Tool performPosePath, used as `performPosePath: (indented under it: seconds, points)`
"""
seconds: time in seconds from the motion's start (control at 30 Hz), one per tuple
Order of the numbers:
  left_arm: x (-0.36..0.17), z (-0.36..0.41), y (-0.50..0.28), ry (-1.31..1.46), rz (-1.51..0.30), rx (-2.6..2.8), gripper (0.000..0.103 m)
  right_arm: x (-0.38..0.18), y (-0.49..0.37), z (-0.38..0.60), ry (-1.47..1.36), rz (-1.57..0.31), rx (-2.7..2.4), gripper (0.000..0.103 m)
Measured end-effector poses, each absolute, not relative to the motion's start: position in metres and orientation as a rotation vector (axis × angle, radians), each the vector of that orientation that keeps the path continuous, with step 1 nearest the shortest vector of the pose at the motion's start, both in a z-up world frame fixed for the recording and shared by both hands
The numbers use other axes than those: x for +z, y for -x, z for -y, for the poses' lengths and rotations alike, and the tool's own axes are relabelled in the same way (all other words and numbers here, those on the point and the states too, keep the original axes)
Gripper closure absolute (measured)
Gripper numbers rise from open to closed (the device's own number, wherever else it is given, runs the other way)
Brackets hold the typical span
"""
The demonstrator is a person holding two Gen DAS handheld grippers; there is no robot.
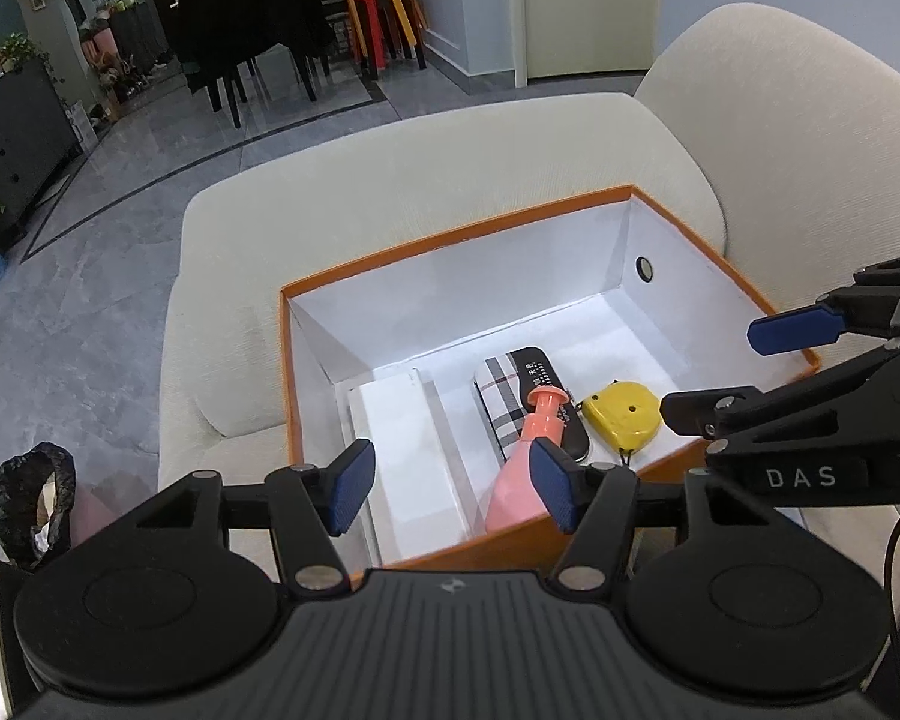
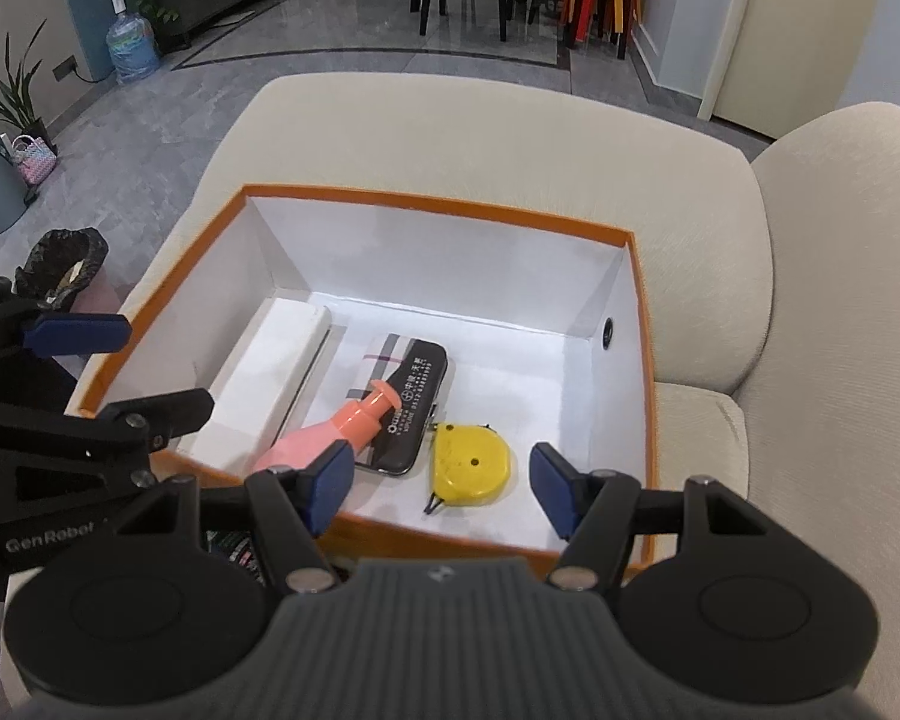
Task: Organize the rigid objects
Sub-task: 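Lower the pink bottle and tape measure into the orange box and release both, then withdraw both tools from the orange box back toward the remaining items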
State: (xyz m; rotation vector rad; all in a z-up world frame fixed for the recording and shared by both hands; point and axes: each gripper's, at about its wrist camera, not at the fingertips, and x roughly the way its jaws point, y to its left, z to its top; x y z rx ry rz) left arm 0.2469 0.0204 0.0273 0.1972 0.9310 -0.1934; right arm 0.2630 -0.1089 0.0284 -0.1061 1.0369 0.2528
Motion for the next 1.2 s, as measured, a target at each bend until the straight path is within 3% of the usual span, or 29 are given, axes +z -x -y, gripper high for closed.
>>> performPosePath:
  seconds: [0.33, 0.43, 1.2]
  points:
    - [0.039, -0.021, -0.218, -0.197, -0.892, -0.199, 0.031, 0.045, -0.227, 0.116, 0.090, -0.997, 0.252, 0.038]
    - [0.038, -0.022, -0.208, -0.203, -0.890, -0.204, 0.031, 0.047, -0.217, 0.120, 0.072, -0.988, 0.254, 0.034]
    - [0.023, -0.044, -0.156, -0.131, -0.849, -0.209, 0.027, 0.030, -0.165, 0.133, 0.025, -0.986, 0.272, 0.034]
